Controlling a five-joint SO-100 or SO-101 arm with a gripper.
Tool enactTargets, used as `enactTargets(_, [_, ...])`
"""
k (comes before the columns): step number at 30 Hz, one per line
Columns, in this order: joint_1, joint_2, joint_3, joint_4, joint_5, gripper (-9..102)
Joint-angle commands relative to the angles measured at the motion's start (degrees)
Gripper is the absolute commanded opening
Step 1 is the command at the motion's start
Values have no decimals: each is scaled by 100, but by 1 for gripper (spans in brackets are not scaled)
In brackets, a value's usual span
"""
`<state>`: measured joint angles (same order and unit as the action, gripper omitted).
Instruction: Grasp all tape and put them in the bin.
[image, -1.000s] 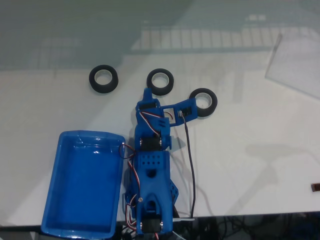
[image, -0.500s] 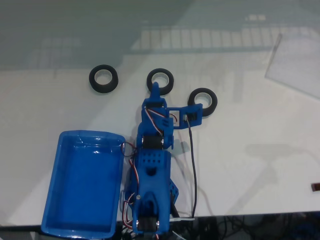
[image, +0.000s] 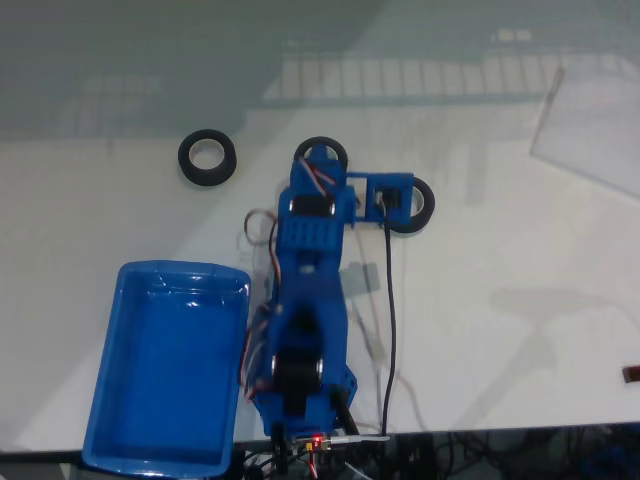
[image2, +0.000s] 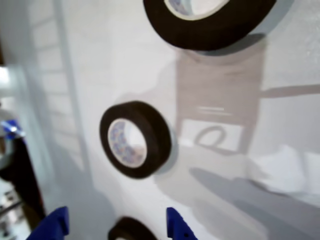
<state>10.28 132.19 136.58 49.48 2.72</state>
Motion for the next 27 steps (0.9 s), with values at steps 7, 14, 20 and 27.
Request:
enactTargets(7, [79, -2364, -1758, 255, -229, 23])
enactTargets(14, [44, -3410, -2479, 562, -404, 23])
enactTargets(20, [62, -4140, -3050, 712, -457, 22])
enactTargets(27, [53, -4597, -3340, 773, -492, 22])
